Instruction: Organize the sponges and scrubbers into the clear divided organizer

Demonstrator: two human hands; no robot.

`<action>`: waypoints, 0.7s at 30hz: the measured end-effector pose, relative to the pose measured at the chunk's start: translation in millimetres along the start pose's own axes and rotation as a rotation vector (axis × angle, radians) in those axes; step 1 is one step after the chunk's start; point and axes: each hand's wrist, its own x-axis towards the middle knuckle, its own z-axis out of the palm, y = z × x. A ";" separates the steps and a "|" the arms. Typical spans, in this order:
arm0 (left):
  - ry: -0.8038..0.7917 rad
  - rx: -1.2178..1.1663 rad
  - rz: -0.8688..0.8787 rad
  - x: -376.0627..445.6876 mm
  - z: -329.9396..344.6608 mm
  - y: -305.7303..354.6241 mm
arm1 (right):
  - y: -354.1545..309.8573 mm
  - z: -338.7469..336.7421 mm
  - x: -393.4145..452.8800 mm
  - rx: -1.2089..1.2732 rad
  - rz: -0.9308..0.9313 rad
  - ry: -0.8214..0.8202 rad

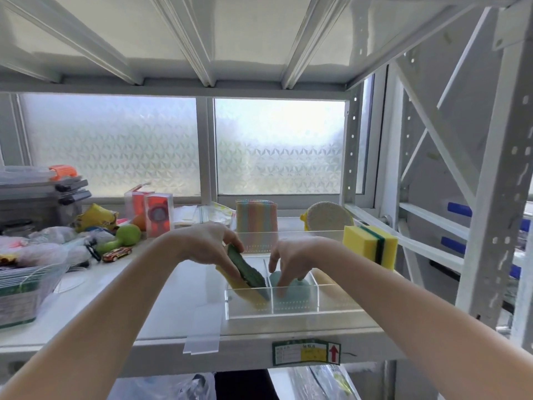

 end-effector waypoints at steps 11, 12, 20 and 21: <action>0.001 0.057 -0.017 1.5 1.5 3.6 | 3.4 4.0 0.5 0.012 -0.006 0.025; -0.006 0.058 -0.020 1.8 1.6 3.3 | 3.9 4.4 0.3 0.019 -0.004 0.028; -0.077 0.000 -0.066 -2.0 -4.3 5.1 | 10.6 2.6 -2.7 0.073 -0.015 0.058; -0.087 0.004 -0.077 -5.7 -5.2 8.3 | 9.5 1.9 -5.6 0.065 -0.009 0.063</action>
